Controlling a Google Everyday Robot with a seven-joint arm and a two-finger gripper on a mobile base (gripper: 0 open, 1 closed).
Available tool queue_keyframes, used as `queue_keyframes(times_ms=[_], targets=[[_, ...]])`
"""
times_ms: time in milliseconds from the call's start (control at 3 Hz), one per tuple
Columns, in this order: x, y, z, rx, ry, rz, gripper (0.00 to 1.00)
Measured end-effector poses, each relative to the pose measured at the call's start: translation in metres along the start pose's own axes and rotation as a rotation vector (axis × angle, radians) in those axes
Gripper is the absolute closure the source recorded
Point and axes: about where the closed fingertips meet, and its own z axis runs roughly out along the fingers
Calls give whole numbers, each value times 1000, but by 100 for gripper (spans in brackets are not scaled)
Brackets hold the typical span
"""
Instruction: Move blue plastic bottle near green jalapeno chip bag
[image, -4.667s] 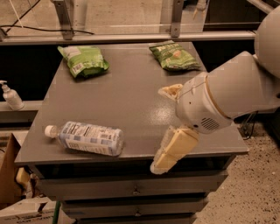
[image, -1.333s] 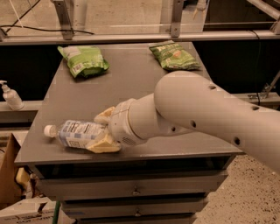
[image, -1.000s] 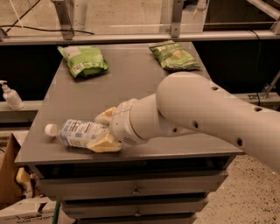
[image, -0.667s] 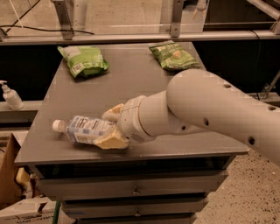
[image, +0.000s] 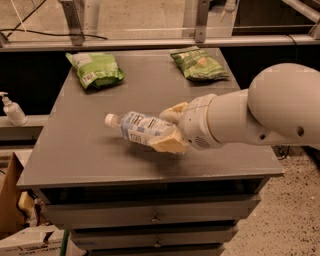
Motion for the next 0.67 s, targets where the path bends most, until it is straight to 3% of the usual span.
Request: queue_keyframes(times_ms=[667], targets=[[3, -10, 2, 30, 8, -3, 100]])
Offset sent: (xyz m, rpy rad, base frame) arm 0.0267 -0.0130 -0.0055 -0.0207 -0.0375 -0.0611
